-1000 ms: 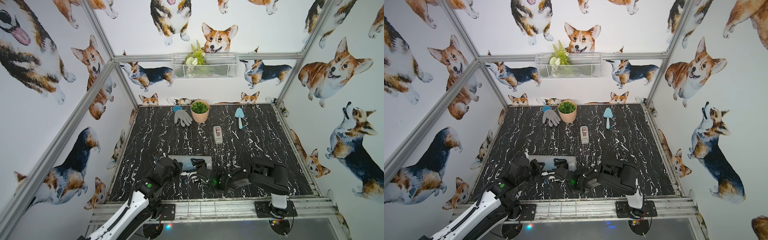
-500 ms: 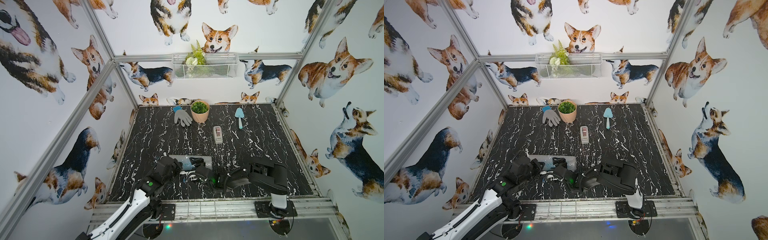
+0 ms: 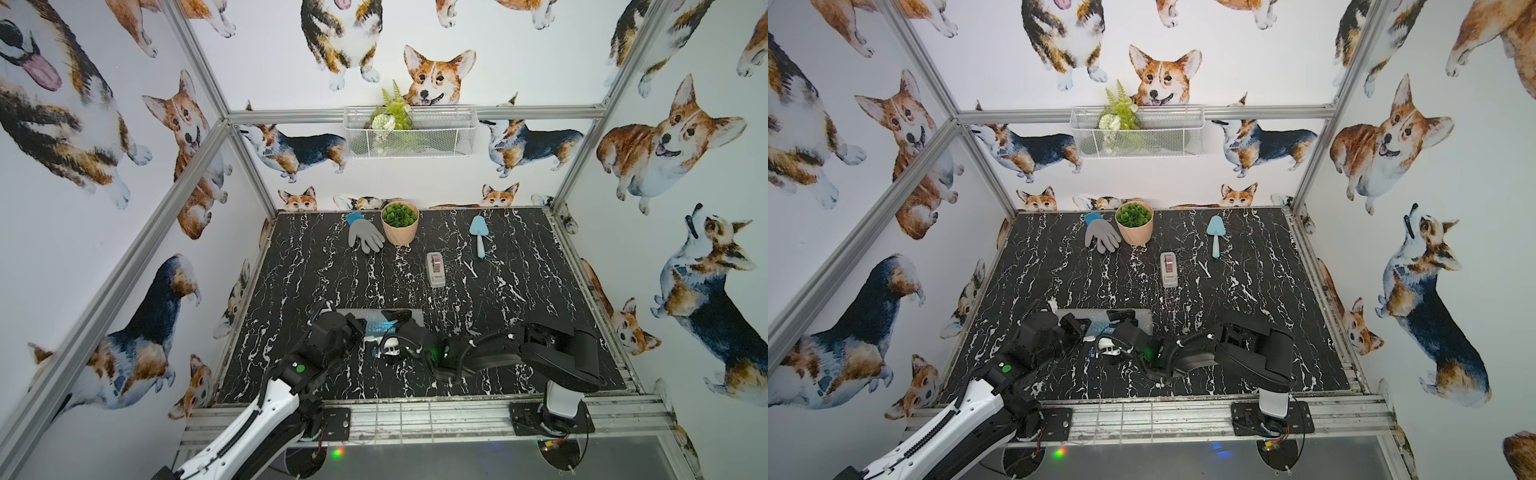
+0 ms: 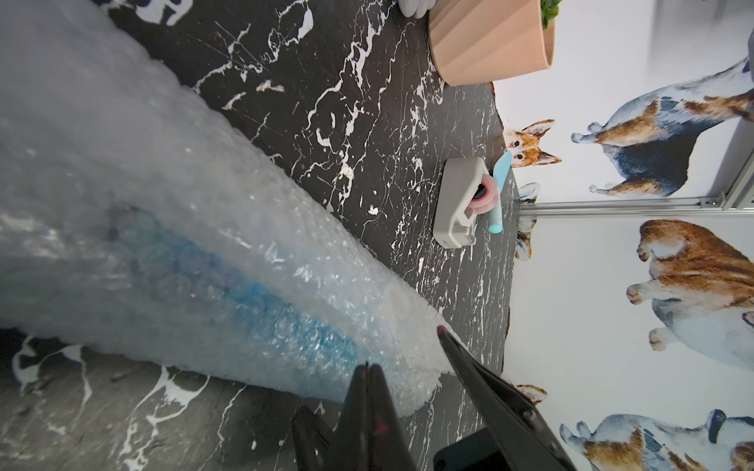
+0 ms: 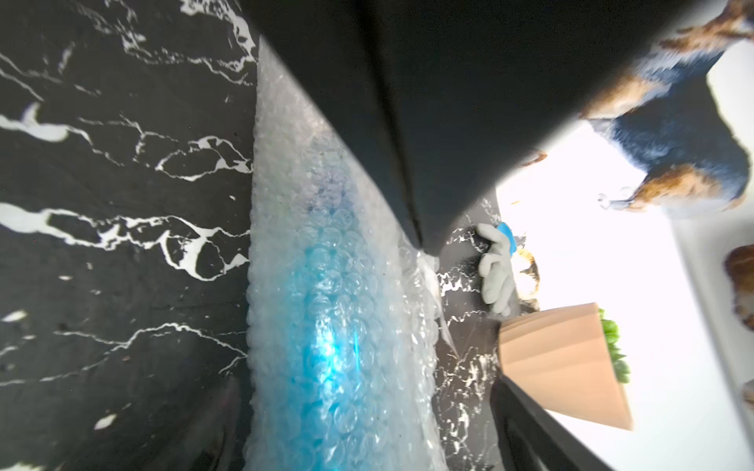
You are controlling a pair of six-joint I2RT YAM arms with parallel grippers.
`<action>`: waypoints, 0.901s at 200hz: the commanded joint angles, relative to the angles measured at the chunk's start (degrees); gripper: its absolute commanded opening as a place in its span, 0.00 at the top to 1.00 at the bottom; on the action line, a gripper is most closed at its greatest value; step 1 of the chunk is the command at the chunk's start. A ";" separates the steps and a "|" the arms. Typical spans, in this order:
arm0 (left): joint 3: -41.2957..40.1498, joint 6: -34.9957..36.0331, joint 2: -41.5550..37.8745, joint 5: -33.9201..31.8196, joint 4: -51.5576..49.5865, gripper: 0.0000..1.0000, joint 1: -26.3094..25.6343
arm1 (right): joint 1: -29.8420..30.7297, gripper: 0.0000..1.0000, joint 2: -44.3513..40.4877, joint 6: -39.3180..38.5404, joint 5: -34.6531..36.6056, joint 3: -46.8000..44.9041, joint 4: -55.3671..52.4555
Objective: Wrap wine bottles in bubble wrap
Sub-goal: Stick the tape on the bubble wrap.
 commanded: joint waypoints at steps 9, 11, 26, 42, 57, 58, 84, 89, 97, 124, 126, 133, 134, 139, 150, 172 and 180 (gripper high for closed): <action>0.07 0.33 0.20 1.59 -1.21 1.00 -0.08 | -2.74 0.00 -2.13 9.49 -10.42 -0.19 2.19; 0.08 0.30 0.27 1.63 -1.19 1.00 -0.08 | -2.85 0.00 -2.15 9.60 -10.71 -0.21 2.25; 0.11 0.39 0.27 1.64 -1.22 1.00 -0.08 | -4.85 0.00 -3.90 12.62 -16.42 -1.12 2.84; 0.22 0.44 0.47 1.64 -1.18 1.00 -0.06 | -6.09 0.00 -5.67 14.59 -21.95 -2.03 2.28; 0.24 0.52 0.55 1.72 -1.17 1.00 -0.08 | -6.21 0.00 -6.58 15.04 -24.03 -2.94 1.88; 0.22 0.53 0.55 1.68 -1.13 1.00 -0.08 | -6.21 0.00 -6.57 15.06 -24.11 -3.03 1.92; 0.20 0.39 0.46 1.72 -1.09 1.00 -0.07 | -8.60 0.01 -9.01 20.57 -27.47 -4.83 1.87; 0.04 0.33 0.38 1.69 -1.09 1.00 -0.08 | -9.68 0.01 -9.69 22.23 -28.79 -4.62 0.99; 0.03 0.30 0.36 1.72 -1.01 1.00 -0.08 | -11.43 0.03 -10.88 25.29 -30.43 -4.13 -0.13; 0.27 0.33 0.29 1.64 -1.08 1.00 -0.06 | -16.83 0.07 -12.56 35.42 -37.09 -0.97 -2.64; 0.28 0.35 0.25 1.64 -1.09 1.00 -0.07 | -17.13 0.08 -12.54 36.16 -37.47 -0.71 -2.70; 0.25 0.32 0.34 1.57 -1.04 1.00 -0.08 | -18.11 0.09 -12.43 39.30 -37.98 0.02 -2.62; 0.27 0.34 0.32 1.60 -1.02 1.00 -0.08 | -18.23 0.09 -12.44 39.71 -37.98 0.25 -2.66; 0.36 0.41 0.42 1.64 -1.00 1.00 -0.08 | -19.01 0.11 -12.01 41.96 -38.50 1.78 -4.45; 0.33 0.44 0.46 1.64 -0.92 1.00 -0.08 | -19.91 0.15 -11.57 43.15 -39.76 4.13 -7.56; 0.31 0.35 0.47 1.72 -0.83 1.00 -0.08 | -19.98 0.15 -9.05 42.37 -37.24 8.87 -14.11; 0.21 0.29 0.38 1.71 -0.74 1.00 -0.08 | -20.06 0.15 -7.60 41.93 -37.26 10.42 -15.94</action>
